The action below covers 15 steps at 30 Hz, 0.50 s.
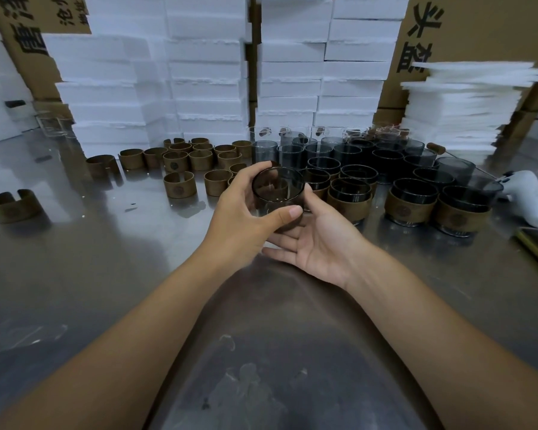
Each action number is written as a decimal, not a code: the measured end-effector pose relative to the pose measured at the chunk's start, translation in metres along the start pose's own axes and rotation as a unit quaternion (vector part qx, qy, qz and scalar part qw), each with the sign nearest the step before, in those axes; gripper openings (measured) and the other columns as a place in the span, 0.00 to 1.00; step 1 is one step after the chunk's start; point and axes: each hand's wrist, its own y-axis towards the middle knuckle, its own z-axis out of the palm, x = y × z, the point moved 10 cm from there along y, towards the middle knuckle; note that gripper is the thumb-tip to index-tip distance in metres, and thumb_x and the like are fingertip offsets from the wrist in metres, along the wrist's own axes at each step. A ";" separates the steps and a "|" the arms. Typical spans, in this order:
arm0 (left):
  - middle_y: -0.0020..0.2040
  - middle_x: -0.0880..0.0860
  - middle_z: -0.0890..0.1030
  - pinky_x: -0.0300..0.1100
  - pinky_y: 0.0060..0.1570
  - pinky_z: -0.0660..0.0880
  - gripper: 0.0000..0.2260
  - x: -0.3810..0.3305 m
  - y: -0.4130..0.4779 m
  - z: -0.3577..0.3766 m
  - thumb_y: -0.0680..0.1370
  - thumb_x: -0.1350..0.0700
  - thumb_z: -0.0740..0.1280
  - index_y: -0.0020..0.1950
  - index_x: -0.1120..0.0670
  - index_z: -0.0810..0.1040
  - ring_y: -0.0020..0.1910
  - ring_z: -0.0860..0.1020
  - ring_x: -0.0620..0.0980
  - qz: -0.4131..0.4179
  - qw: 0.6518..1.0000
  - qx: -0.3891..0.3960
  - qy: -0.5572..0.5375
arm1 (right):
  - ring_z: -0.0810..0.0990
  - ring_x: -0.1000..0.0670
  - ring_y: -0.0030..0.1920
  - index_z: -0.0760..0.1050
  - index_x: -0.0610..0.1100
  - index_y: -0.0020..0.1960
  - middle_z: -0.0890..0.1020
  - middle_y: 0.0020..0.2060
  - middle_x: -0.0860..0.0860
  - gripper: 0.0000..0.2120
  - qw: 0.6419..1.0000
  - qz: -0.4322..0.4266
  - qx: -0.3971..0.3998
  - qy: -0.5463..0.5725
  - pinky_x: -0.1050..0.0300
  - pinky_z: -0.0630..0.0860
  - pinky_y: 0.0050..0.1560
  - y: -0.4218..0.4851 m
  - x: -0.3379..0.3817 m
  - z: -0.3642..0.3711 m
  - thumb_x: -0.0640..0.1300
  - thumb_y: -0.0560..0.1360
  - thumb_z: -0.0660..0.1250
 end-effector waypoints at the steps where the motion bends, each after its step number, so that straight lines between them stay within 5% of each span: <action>1: 0.58 0.44 0.78 0.36 0.62 0.72 0.28 0.000 0.000 0.000 0.68 0.60 0.76 0.64 0.46 0.70 0.59 0.76 0.39 0.003 1.000 0.003 0.006 | 0.83 0.44 0.52 0.75 0.41 0.59 0.83 0.53 0.40 0.26 1.000 0.001 -0.006 -0.005 0.44 0.73 0.61 0.000 0.000 -0.002 0.62 0.79 0.53; 15: 0.58 0.42 0.78 0.37 0.64 0.70 0.30 0.000 0.000 0.006 0.67 0.61 0.77 0.63 0.43 0.69 0.61 0.76 0.40 0.035 0.998 0.019 0.044 | 0.83 0.48 0.44 0.77 0.42 0.53 0.84 0.45 0.43 0.09 0.993 -0.066 -0.064 0.068 0.52 0.80 0.44 0.001 0.014 -0.018 0.44 0.81 0.60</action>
